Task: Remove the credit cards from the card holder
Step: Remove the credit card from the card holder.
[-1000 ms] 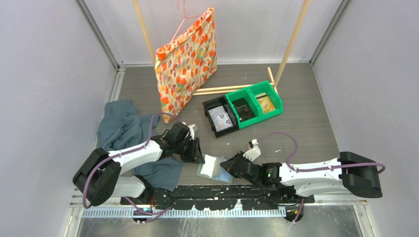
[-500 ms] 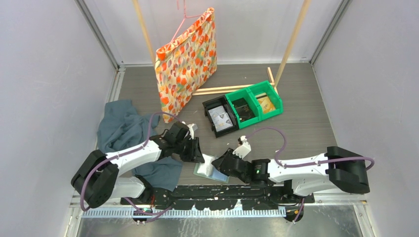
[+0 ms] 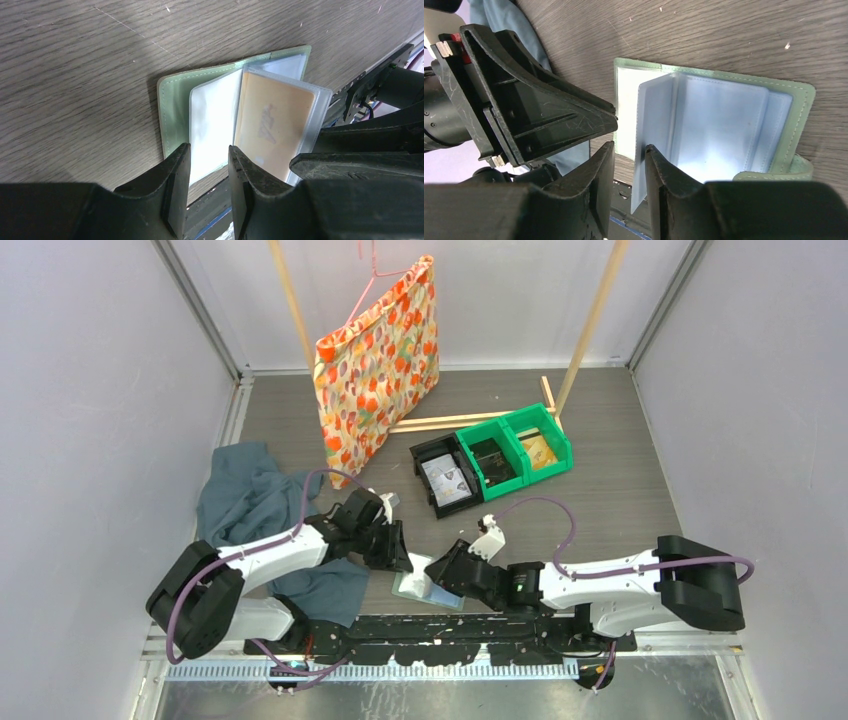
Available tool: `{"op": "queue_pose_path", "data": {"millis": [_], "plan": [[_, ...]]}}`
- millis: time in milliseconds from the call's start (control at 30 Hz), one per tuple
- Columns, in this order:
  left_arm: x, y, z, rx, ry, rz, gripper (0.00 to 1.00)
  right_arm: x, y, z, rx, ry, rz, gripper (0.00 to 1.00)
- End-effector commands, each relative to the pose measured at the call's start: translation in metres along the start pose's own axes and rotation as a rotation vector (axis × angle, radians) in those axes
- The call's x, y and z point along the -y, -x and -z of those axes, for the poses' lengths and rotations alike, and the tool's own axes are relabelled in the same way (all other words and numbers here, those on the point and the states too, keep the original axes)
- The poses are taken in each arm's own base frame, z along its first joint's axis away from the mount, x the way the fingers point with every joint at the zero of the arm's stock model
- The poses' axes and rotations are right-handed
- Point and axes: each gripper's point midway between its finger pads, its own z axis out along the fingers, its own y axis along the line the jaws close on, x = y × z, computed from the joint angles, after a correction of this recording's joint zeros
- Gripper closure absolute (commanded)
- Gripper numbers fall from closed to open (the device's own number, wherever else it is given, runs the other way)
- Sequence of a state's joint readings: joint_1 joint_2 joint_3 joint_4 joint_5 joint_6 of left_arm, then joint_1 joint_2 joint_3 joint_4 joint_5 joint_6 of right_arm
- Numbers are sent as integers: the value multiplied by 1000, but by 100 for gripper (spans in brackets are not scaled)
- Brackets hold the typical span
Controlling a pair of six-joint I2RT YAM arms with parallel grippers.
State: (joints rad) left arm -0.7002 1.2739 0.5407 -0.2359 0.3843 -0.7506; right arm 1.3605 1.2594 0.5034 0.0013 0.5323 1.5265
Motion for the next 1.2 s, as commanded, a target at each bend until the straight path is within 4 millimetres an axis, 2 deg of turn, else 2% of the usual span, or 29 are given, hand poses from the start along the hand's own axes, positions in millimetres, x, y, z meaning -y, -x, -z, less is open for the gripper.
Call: {"op": "queue_pose_path", "data": {"millis": [0, 333, 500, 667, 900, 1167], "plan": [[4, 5, -1, 20, -19, -17, 65, -28, 1, 1, 9, 68, -2, 65], [7, 4, 0, 14, -37, -22, 65, -36, -1, 0, 2, 104, 5, 64], [14, 1, -7, -10, -96, -14, 65, -30, 0, -3, 6, 88, -6, 64], [11, -1, -11, -25, -87, -6, 65, -28, 2, -4, 10, 82, -12, 64], [14, 0, -9, -19, -97, -10, 65, -25, 0, -7, 5, 65, 5, 64], [27, 0, -7, -19, -172, -24, 65, -37, 0, -10, 7, 36, 63, 53]]}}
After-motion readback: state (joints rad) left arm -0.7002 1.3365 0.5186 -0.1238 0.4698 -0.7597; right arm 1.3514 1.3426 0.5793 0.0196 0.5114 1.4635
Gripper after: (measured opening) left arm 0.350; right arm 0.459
